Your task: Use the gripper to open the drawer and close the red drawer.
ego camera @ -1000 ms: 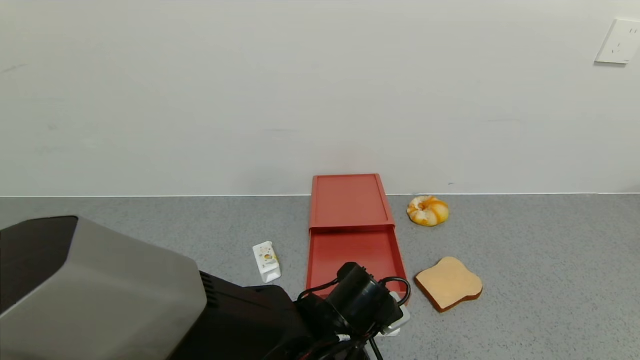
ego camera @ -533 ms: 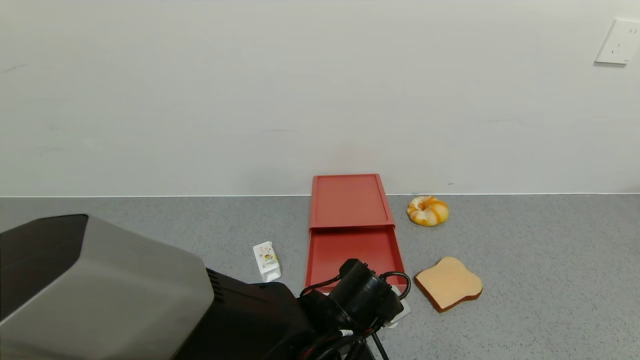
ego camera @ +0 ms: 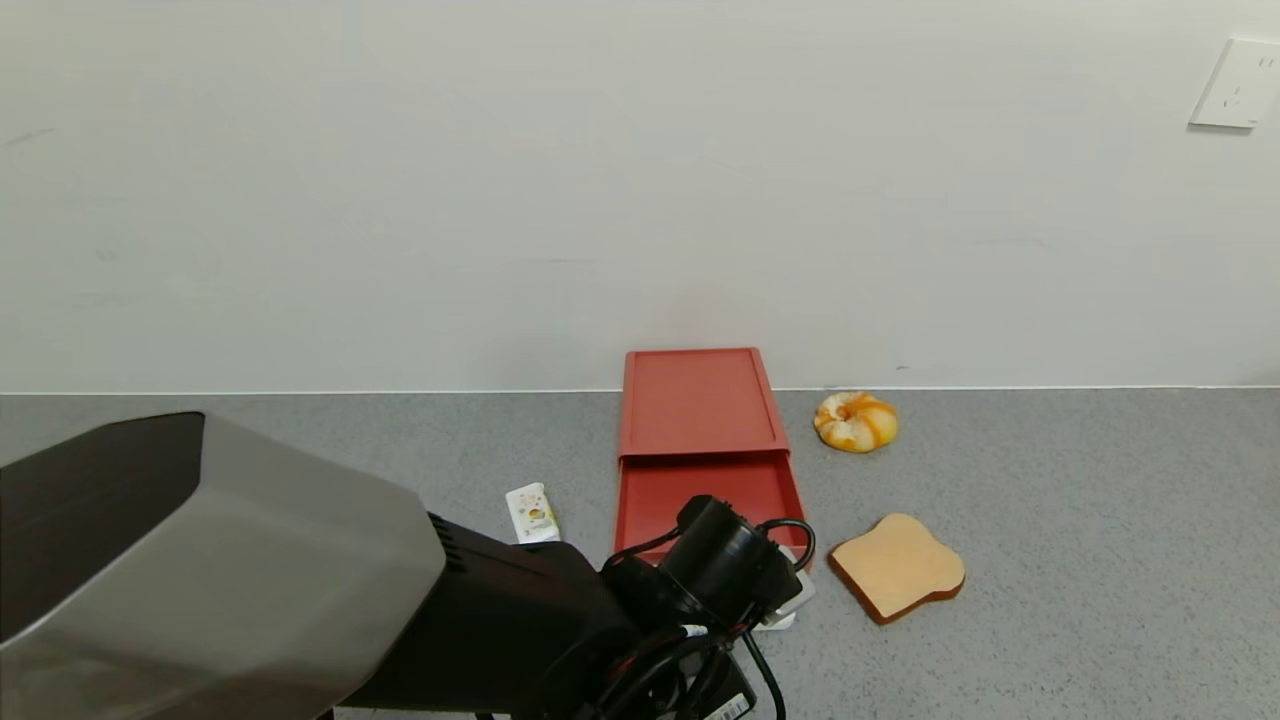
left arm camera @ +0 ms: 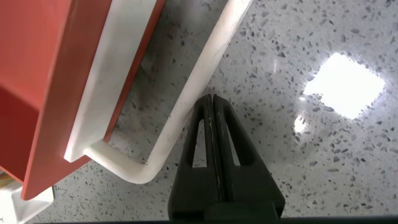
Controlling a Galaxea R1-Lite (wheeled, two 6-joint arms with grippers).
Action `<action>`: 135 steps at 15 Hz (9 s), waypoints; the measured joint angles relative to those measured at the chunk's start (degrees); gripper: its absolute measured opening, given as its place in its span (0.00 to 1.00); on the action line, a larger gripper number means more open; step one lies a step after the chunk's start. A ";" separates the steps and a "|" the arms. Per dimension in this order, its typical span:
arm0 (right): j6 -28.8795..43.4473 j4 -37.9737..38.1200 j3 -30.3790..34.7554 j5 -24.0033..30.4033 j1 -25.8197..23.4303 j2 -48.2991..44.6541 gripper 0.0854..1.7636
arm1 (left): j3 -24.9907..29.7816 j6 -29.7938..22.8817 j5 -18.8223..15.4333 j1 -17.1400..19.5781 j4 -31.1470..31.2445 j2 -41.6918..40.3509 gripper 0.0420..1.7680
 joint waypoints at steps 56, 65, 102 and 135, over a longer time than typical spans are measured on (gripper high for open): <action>0.00 0.00 0.00 -0.05 0.00 0.00 0.97 | -19.35 4.96 -0.16 10.58 4.95 9.09 0.04; 0.02 0.00 0.00 -0.05 0.00 0.00 0.97 | -18.58 -7.56 -1.29 8.46 13.97 3.05 0.04; 0.00 -0.02 0.00 -0.05 0.00 0.00 0.97 | -0.72 -10.70 -27.38 23.15 10.91 -27.08 0.68; 0.00 0.00 0.00 -0.05 0.00 0.00 0.97 | 36.22 -10.07 -27.36 48.64 -22.85 -55.27 0.96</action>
